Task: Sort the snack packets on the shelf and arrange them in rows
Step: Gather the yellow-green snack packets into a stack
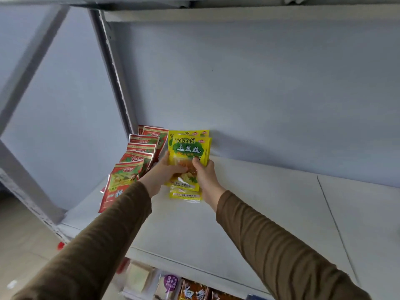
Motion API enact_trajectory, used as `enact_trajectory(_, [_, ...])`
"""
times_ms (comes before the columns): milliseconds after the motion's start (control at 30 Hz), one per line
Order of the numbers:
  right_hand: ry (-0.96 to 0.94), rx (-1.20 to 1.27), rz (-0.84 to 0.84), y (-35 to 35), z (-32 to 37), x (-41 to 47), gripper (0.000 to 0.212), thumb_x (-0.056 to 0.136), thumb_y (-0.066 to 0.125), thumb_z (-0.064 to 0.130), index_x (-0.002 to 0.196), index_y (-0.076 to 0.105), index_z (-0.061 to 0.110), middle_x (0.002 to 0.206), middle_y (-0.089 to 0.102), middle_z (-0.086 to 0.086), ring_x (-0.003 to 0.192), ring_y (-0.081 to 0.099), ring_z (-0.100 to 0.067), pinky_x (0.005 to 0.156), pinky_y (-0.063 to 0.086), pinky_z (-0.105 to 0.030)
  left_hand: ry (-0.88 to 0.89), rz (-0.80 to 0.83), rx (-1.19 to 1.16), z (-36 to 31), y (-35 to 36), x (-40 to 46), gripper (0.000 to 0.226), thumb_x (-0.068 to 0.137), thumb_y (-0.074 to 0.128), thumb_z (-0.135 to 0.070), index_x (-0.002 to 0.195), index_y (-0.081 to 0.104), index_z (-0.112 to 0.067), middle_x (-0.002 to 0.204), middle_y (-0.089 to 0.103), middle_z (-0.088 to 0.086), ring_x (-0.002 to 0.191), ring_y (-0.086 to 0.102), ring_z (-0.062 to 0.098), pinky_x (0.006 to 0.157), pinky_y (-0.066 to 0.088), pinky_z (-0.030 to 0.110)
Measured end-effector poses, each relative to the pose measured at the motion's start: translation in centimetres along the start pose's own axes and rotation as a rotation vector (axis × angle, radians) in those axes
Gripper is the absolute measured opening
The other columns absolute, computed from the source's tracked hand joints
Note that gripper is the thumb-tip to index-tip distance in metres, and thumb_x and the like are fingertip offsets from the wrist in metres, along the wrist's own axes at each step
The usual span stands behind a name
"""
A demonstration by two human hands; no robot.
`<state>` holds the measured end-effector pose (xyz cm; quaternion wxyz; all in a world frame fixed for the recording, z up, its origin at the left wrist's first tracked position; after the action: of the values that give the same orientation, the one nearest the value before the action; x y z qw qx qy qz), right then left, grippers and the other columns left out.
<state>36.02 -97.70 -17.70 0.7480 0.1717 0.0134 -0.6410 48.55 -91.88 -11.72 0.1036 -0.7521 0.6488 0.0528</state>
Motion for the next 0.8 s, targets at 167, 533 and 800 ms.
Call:
enact_trajectory(167, [0.013,0.092,-0.076,3.0,-0.5,1.5,0.043,0.093,0.067,0.017,0.127,0.042,0.017,0.119,0.064,-0.012,0.106,0.068,-0.029,0.094,0.056,-0.054,0.066,0.028,0.018,-0.9,-2.5,2.4,0.084,0.077,0.073,0.018,0.144,0.042,-0.022,0.112,0.074,0.015,0.085,0.076,0.03,0.067,0.062,0.038])
enact_trajectory(533, [-0.114,0.014,-0.139,5.7,-0.3,2.5,0.035,0.09,0.071,0.03,0.123,0.065,0.021,0.114,0.074,0.0,0.105,0.071,-0.02,0.096,0.056,-0.046,0.0,0.056,0.095,0.8,-5.4,5.1,0.099,0.086,0.075,-0.008,0.161,0.015,-0.031,0.134,0.061,0.014,0.114,0.066,0.039,0.098,0.056,0.054])
enact_trajectory(800, [-0.21,-0.108,-0.173,5.7,0.3,2.3,0.046,0.082,0.076,0.038,0.125,0.061,0.03,0.113,0.072,0.011,0.102,0.07,-0.009,0.089,0.058,-0.033,0.101,0.019,0.207,0.0,-5.9,5.8,0.1,0.078,0.082,-0.004,0.156,0.022,-0.023,0.135,0.057,0.008,0.121,0.06,0.028,0.095,0.056,0.042])
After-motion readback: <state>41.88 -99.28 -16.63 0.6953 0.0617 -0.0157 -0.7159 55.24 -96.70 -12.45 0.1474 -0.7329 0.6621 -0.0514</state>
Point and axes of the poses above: each hand's wrist, its own x-axis towards the middle knuckle, its own y-axis out of the palm, z = x × y, the point moved 9 cm from there along x, towards the middle knuckle
